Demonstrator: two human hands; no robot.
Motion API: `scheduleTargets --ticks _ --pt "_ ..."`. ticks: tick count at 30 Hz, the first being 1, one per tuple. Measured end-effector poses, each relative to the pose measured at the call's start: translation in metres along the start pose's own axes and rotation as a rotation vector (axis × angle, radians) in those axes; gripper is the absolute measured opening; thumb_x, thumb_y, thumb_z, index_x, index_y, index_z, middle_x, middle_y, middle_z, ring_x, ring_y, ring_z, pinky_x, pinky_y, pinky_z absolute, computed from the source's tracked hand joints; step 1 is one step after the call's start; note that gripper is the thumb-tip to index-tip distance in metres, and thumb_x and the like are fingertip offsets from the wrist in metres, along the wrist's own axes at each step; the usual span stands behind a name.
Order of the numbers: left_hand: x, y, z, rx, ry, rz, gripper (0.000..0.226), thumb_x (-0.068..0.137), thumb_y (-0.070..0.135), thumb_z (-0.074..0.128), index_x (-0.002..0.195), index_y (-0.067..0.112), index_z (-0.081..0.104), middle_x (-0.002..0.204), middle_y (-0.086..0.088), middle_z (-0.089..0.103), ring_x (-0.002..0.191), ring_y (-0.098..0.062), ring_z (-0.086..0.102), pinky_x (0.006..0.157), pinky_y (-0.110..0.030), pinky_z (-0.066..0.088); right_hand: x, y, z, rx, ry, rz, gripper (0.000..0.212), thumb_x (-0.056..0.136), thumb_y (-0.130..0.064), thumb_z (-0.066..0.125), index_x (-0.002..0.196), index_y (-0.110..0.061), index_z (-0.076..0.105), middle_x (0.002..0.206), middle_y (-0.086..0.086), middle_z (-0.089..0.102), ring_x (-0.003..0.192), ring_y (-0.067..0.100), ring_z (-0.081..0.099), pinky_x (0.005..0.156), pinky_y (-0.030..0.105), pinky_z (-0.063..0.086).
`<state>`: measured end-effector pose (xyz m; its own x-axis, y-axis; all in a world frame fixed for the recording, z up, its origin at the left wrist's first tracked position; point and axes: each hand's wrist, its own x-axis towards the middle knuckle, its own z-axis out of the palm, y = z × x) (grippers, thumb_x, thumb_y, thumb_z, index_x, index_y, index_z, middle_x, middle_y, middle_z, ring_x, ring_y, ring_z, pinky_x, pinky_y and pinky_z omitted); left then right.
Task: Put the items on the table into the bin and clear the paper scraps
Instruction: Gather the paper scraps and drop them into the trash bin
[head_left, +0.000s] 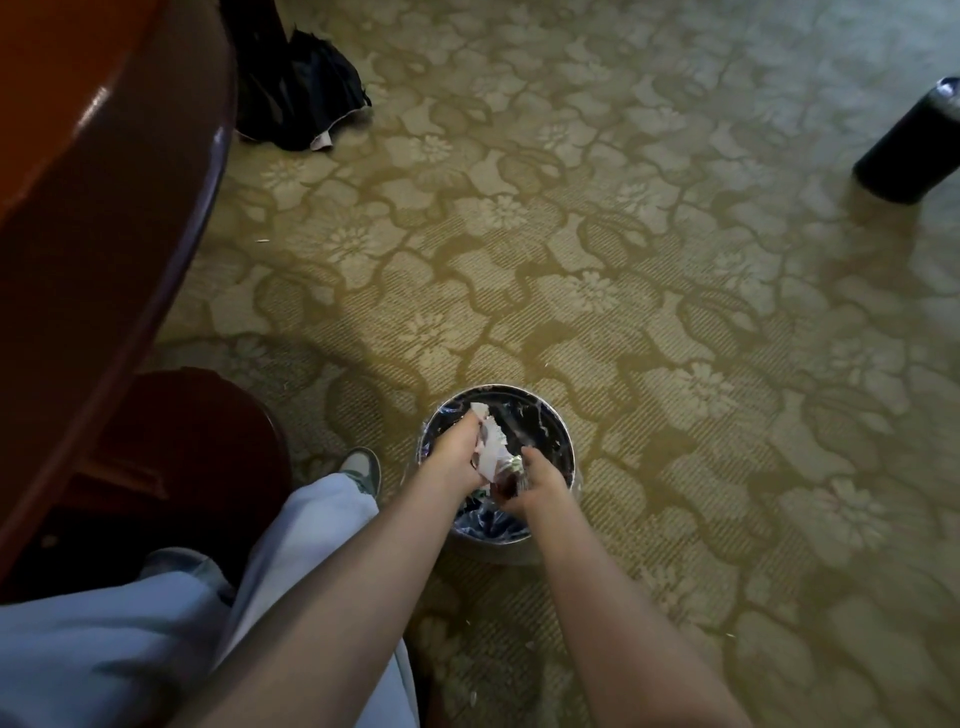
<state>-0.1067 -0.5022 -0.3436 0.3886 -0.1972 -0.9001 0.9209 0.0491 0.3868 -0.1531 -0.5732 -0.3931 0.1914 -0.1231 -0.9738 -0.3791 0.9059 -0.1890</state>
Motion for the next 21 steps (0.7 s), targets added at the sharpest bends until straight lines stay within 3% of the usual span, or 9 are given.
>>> scheduleTargets --ticks 2,4,8,13,14,16,17,19,21 --pt "0.002 0.000 0.002 0.013 -0.037 0.016 0.029 0.096 0.029 0.049 0.089 0.002 0.059 0.090 -0.014 0.062 0.078 -0.026 0.059 0.069 -0.036 0.050 0.002 0.000 -0.002 0.028 -0.005 0.009 0.047 0.086 -0.027 0.063 0.127 -0.007 0.050 0.121 0.015 0.054 0.097 0.029 0.056 0.077 0.038 0.048" --pt "0.005 -0.001 0.004 0.022 -0.053 0.017 0.026 0.096 0.027 0.048 0.082 0.006 0.053 0.082 -0.012 0.056 0.071 -0.024 0.054 0.068 -0.035 0.046 0.006 0.000 -0.005 0.063 -0.034 0.010 0.047 0.089 -0.029 0.059 0.129 -0.007 0.049 0.121 0.015 0.055 0.096 0.030 0.057 0.075 0.038 0.050" --pt "0.003 -0.001 0.005 0.057 -0.044 -0.009 0.027 0.095 0.032 0.047 0.109 0.009 0.046 0.106 -0.016 0.053 0.092 -0.028 0.052 0.084 -0.041 0.042 0.004 -0.004 -0.011 0.116 -0.095 -0.017 0.034 0.097 -0.023 0.042 0.120 0.000 0.050 0.103 0.018 0.060 0.084 0.029 0.059 0.065 0.035 0.051" --pt "0.002 -0.003 -0.001 0.113 -0.021 -0.068 0.037 0.099 0.033 0.035 0.079 0.003 0.048 0.079 -0.016 0.047 0.070 -0.026 0.045 0.065 -0.037 0.039 -0.003 -0.004 -0.013 0.107 -0.063 -0.042 0.043 0.100 -0.018 0.036 0.141 -0.005 0.034 0.144 0.020 0.037 0.132 0.032 0.040 0.109 0.042 0.032" --pt "0.001 -0.003 -0.001 0.131 -0.028 -0.078 0.038 0.099 0.032 0.034 0.082 0.002 0.049 0.083 -0.017 0.048 0.074 -0.028 0.047 0.067 -0.037 0.039 -0.004 -0.004 -0.013 0.105 -0.055 -0.044 0.043 0.100 -0.018 0.035 0.142 -0.005 0.034 0.146 0.020 0.035 0.134 0.032 0.037 0.111 0.042 0.029" --pt "-0.004 -0.003 -0.002 0.117 -0.072 -0.092 0.040 0.100 0.031 0.031 0.107 -0.002 0.052 0.120 -0.024 0.051 0.106 -0.038 0.051 0.092 -0.046 0.039 -0.006 -0.004 -0.012 0.090 -0.041 -0.053 0.042 0.100 -0.017 0.034 0.141 -0.006 0.036 0.148 0.018 0.033 0.137 0.032 0.033 0.112 0.042 0.027" --pt "-0.009 -0.002 -0.001 0.105 -0.067 -0.087 0.041 0.101 0.031 0.030 0.106 -0.002 0.053 0.137 -0.022 0.043 0.115 -0.038 0.047 0.104 -0.049 0.031 -0.007 -0.004 -0.012 0.078 -0.031 -0.063 0.042 0.100 -0.016 0.034 0.140 -0.006 0.037 0.148 0.017 0.034 0.137 0.033 0.033 0.112 0.041 0.027" --pt "-0.013 -0.001 -0.006 0.119 -0.041 -0.059 0.039 0.101 0.031 0.030 0.090 0.002 0.054 0.147 -0.019 0.034 0.102 -0.035 0.051 0.111 -0.049 0.022 -0.009 -0.004 -0.012 0.042 -0.019 -0.090 0.040 0.099 -0.016 0.036 0.138 -0.007 0.040 0.145 0.015 0.039 0.135 0.033 0.036 0.110 0.042 0.029" --pt "-0.008 -0.002 -0.011 0.156 -0.026 -0.012 0.042 0.100 0.034 0.030 0.123 0.007 0.052 0.152 -0.016 0.026 0.121 -0.036 0.044 0.113 -0.052 0.016 -0.012 -0.002 -0.012 -0.019 -0.018 -0.126 0.038 0.099 -0.016 0.036 0.135 -0.006 0.043 0.143 0.015 0.042 0.133 0.033 0.038 0.108 0.044 0.032"
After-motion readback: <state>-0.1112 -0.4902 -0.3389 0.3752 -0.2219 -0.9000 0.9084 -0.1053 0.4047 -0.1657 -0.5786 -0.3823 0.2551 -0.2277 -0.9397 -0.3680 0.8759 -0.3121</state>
